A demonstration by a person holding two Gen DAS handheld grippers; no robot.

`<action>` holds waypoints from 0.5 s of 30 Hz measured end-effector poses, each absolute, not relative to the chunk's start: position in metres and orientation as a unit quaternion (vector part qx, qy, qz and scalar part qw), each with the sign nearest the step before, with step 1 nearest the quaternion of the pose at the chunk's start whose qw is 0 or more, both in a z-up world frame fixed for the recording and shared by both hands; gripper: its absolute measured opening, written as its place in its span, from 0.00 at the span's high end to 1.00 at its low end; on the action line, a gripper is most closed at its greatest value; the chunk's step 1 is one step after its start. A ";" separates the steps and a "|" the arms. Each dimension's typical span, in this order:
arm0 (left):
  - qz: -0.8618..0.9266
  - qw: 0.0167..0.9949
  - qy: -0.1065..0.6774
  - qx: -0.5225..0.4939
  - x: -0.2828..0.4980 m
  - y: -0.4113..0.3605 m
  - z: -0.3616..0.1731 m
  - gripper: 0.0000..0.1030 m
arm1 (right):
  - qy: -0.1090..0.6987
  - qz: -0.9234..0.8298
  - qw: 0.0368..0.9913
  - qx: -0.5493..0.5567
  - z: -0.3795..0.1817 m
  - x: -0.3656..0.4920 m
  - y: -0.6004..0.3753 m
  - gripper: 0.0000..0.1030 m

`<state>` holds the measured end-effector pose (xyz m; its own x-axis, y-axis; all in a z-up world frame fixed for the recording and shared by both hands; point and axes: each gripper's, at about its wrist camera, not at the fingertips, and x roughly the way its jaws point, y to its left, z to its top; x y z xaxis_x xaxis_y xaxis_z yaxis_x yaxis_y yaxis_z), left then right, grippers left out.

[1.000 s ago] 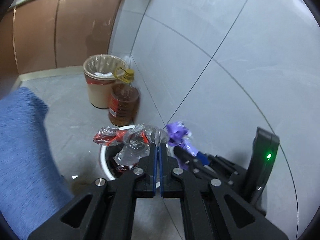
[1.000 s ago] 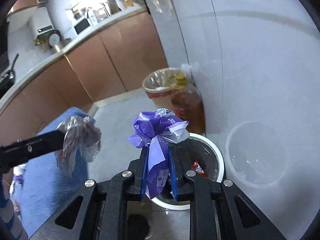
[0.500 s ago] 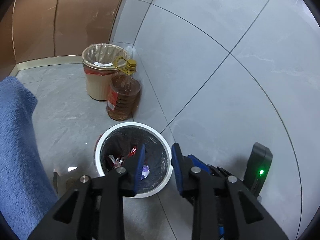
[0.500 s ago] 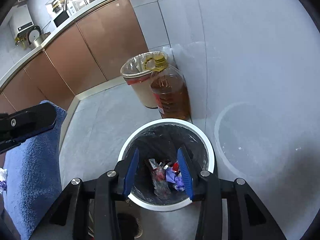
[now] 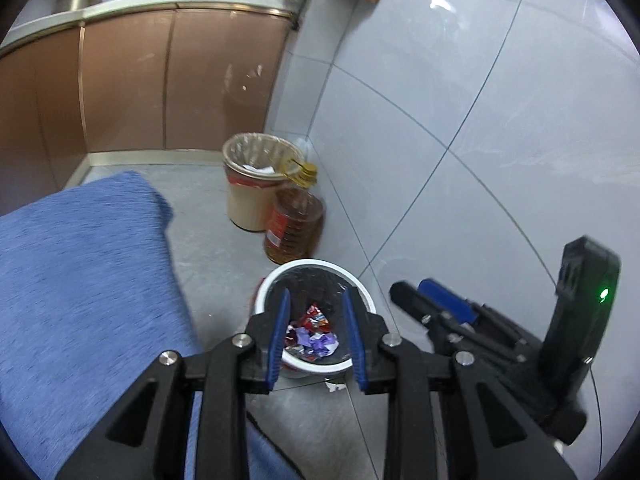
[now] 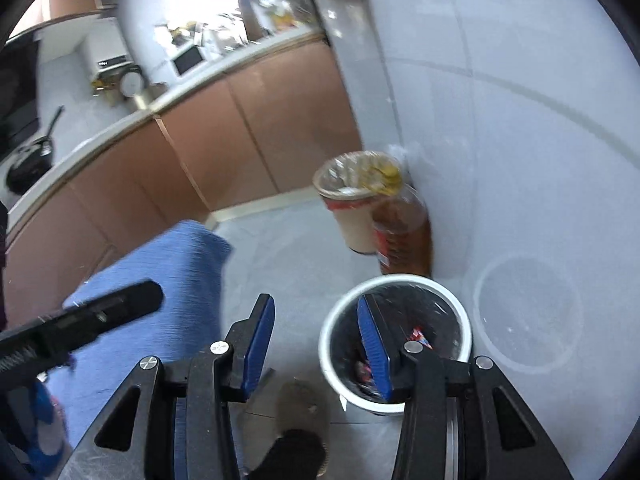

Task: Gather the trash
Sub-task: 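Move both open tools back over the table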

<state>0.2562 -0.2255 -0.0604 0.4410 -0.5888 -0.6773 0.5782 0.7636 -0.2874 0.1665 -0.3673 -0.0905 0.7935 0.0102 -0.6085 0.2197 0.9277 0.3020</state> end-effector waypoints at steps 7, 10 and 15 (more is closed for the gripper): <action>-0.310 0.876 0.368 -0.016 0.223 -0.164 -0.028 0.69 | 0.283 -0.009 0.946 0.159 -0.045 0.146 -0.323 0.58; -0.298 0.884 0.359 -0.021 0.211 -0.140 -0.022 0.69 | 0.272 0.009 0.951 0.148 -0.030 0.139 -0.306 0.58; -0.278 0.895 0.348 -0.023 0.192 -0.103 -0.012 0.69 | 0.254 0.039 0.958 0.126 -0.005 0.126 -0.278 0.57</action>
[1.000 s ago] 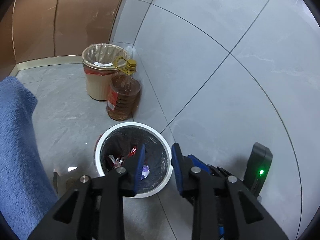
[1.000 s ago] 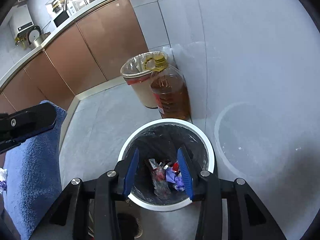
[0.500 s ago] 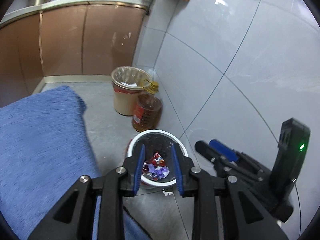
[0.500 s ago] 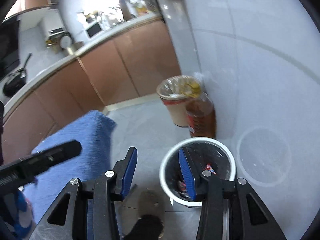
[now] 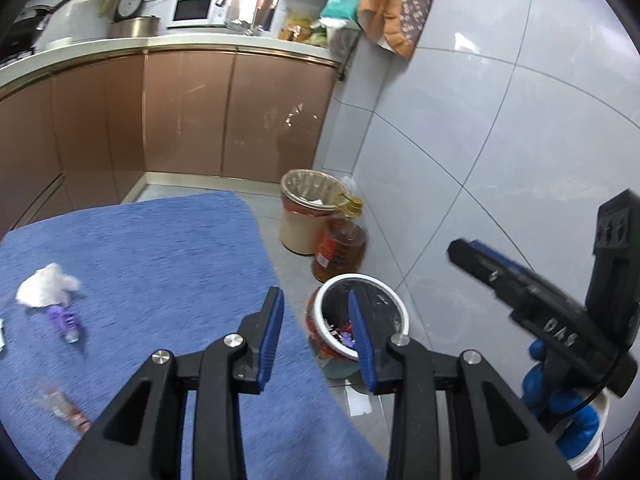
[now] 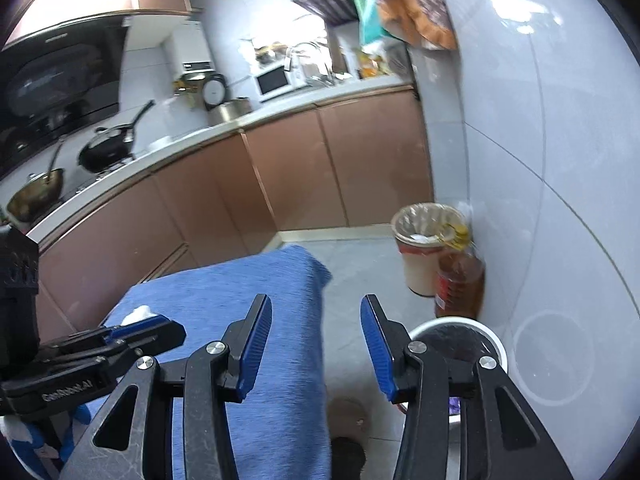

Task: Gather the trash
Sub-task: 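Move both open tools back over the table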

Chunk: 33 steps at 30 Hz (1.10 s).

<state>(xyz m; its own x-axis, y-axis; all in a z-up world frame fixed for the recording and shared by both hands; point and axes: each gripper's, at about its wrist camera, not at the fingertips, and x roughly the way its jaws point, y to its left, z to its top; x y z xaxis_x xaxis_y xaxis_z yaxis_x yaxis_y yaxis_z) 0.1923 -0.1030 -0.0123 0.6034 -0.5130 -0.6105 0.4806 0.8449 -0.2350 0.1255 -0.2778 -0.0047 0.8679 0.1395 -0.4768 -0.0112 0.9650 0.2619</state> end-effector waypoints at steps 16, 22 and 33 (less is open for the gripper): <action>-0.184 0.943 0.273 -0.055 0.101 0.019 0.028 0.62 | 0.204 0.111 0.971 0.057 0.054 0.069 -0.199 0.49; -0.125 0.962 0.238 -0.057 0.067 0.060 0.037 0.50 | 0.197 0.130 0.971 0.031 0.064 0.050 -0.170 0.43; -0.048 0.973 0.220 -0.052 0.038 0.114 0.032 0.47 | 0.205 0.178 0.962 0.008 0.064 0.043 -0.125 0.42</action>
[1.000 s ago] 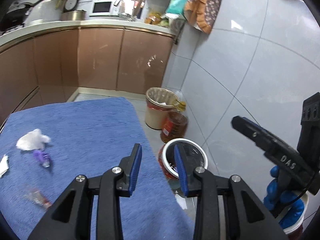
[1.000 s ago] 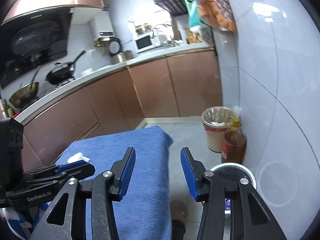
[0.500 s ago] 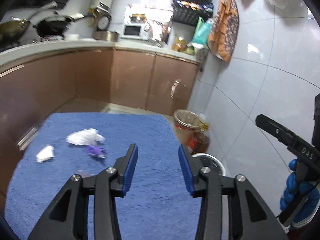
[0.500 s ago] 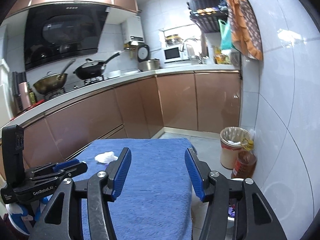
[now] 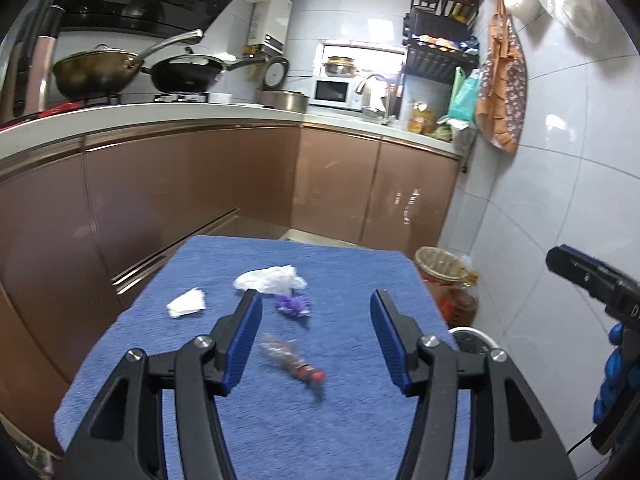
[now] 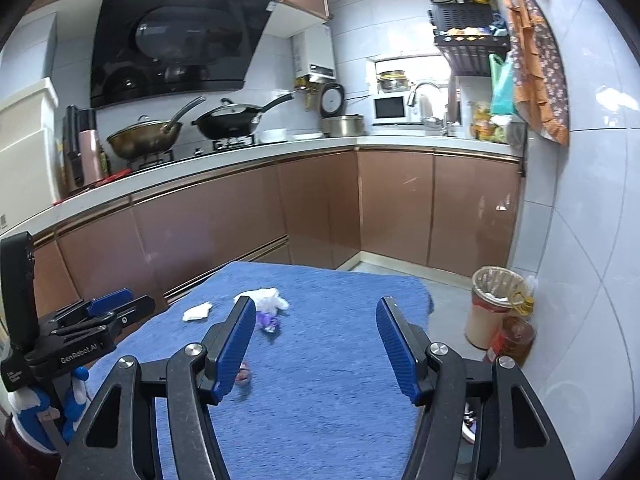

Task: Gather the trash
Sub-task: 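Move both open tools back over the table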

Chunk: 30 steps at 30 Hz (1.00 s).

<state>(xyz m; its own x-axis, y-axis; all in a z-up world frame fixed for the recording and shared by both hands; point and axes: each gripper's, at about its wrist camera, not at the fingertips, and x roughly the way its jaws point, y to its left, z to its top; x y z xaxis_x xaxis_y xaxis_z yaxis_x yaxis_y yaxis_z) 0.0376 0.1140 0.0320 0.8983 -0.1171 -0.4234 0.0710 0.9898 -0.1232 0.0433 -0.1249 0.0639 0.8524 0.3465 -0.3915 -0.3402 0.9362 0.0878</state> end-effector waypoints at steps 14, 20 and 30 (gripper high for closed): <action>0.018 0.974 0.227 -0.019 0.044 0.137 0.012 0.47 | 0.248 0.205 0.947 -0.007 0.036 0.069 -0.102 0.42; 0.012 0.971 0.239 -0.016 0.063 0.141 -0.002 0.47 | 0.273 0.214 0.938 -0.005 0.023 0.082 -0.095 0.42; 0.014 0.965 0.263 -0.014 0.095 0.155 -0.024 0.47 | 0.316 0.228 0.921 -0.018 -0.003 0.108 -0.071 0.42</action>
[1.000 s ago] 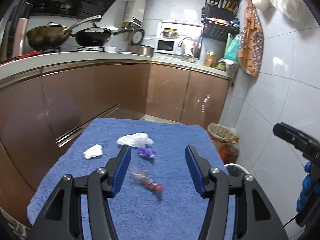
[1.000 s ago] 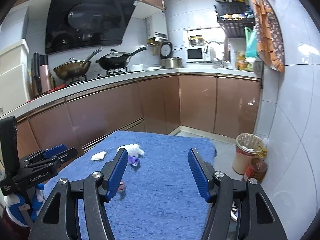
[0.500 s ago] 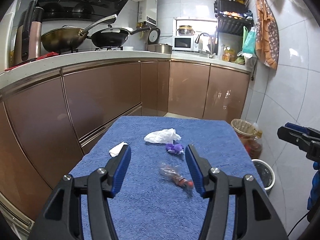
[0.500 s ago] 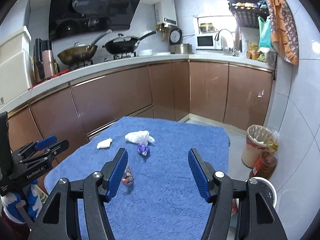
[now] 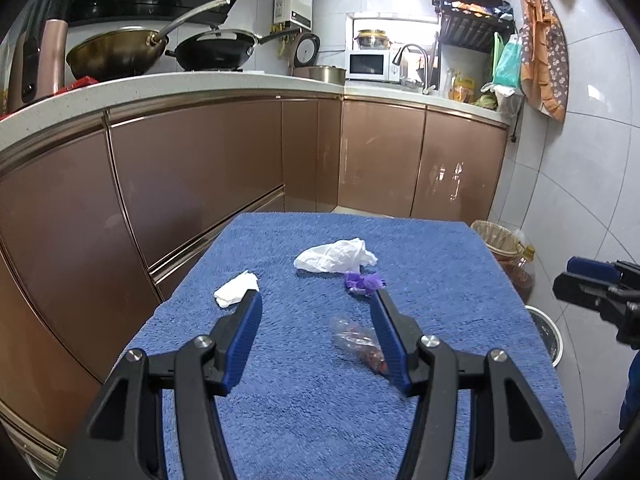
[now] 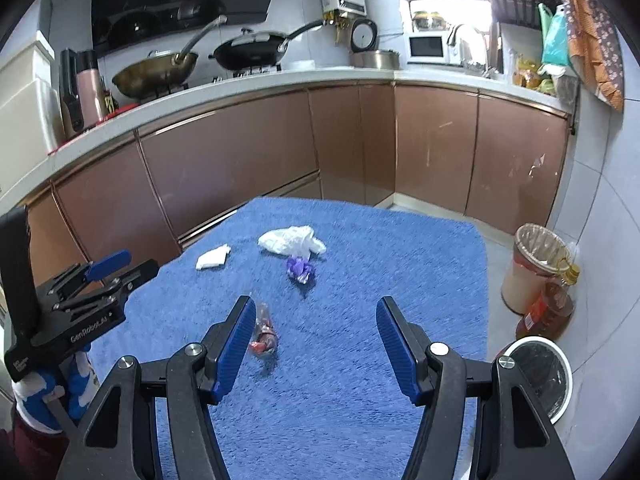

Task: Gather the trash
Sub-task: 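Move both open tools back over the table, then grasp the white tissue with the left tool while the right tool grasps the red-and-clear bag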

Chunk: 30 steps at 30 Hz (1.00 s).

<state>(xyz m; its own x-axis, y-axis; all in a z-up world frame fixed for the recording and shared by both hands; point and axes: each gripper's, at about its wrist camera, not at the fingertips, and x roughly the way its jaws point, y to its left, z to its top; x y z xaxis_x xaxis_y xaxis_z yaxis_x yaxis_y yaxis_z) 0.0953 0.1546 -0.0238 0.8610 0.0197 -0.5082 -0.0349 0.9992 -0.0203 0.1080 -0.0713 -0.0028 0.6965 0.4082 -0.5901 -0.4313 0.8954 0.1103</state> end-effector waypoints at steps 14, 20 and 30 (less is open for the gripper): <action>0.017 0.950 0.311 -0.013 0.156 0.176 -0.064 0.46 | 0.369 0.262 0.891 -0.042 -0.042 0.145 -0.030 0.42; 0.028 0.946 0.323 -0.030 0.174 0.210 -0.085 0.43 | 0.391 0.289 0.872 -0.061 -0.063 0.160 -0.007 0.42; 0.010 0.931 0.362 -0.042 0.210 0.295 -0.122 0.43 | 0.426 0.331 0.838 -0.088 -0.104 0.186 0.029 0.42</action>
<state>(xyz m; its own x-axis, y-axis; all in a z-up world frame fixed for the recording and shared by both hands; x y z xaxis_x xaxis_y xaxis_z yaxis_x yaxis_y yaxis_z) 0.2105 0.2948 -0.1217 0.7383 -0.0126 -0.6743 -0.0487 0.9962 -0.0719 0.1865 0.0292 -0.1037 0.4190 0.4789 -0.7714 -0.6288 0.7660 0.1340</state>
